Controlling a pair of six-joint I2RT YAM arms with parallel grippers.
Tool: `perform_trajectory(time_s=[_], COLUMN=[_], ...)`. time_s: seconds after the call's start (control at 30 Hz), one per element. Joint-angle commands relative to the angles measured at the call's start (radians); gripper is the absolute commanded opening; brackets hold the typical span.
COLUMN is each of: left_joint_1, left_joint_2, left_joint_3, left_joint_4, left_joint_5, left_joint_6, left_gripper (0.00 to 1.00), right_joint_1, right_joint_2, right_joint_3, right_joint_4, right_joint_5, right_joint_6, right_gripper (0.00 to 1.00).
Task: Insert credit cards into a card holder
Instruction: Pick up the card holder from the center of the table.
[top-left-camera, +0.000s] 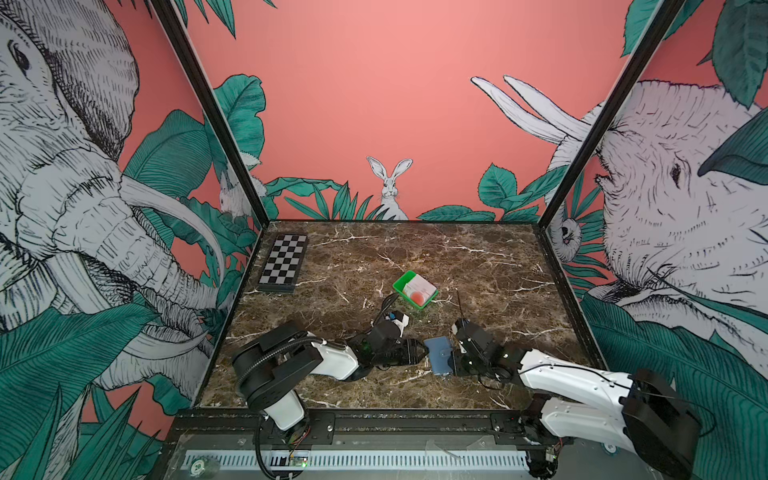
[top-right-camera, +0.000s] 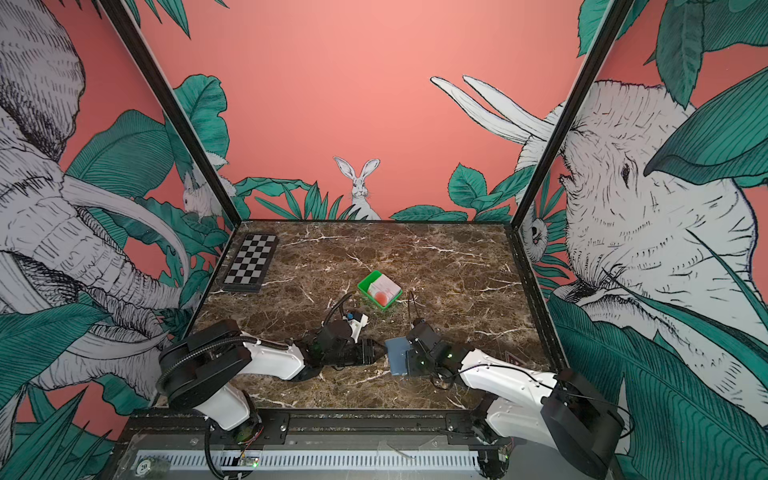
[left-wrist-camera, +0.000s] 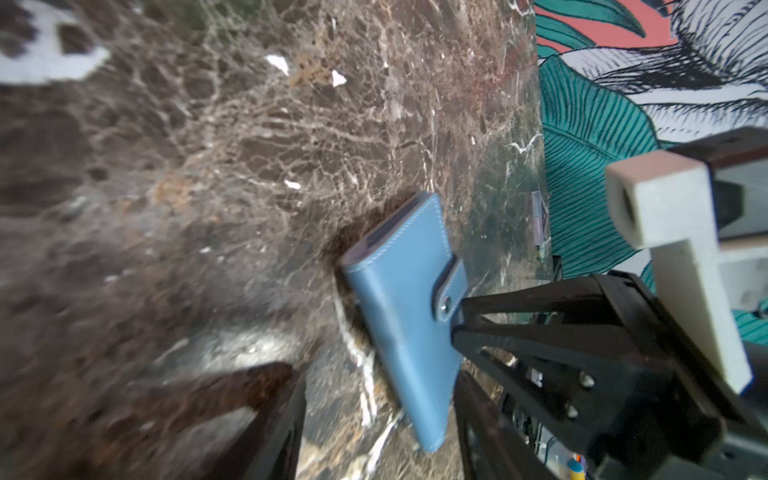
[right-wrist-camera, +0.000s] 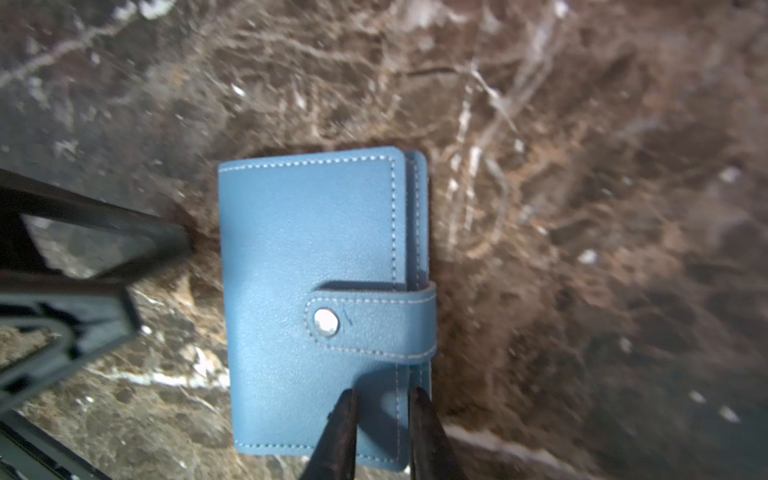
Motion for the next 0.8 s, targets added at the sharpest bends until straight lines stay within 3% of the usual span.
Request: perform_trajectory(time_s=[0.0, 0.33, 0.6, 0.77], left_joint_1=[-0.006, -0.006, -0.006, -0.007], left_joint_2=[0.045, 0.112, 0.133, 0.121], left_joint_3=[-0.007, -0.025, -0.017, -0.025], left_joint_4=[0.080, 0.194, 0.238, 0.245], left_joint_5=[0.016, 0.022, 0.043, 0.043], left_joint_6=[-0.052, -0.080, -0.080, -0.077], left_gripper=[0.59, 0.54, 0.43, 0.43], right_joint_1=[0.024, 0.064, 0.065, 0.066], right_joint_2=[0.040, 0.132, 0.120, 0.111], right_joint_3=[0.006, 0.031, 0.026, 0.031], right_joint_4=[0.114, 0.186, 0.176, 0.157], right_joint_5=[-0.015, 0.013, 0.036, 0.055], right_joint_6=[0.034, 0.072, 0.088, 0.098], right_gripper=[0.19, 0.13, 0.12, 0.12])
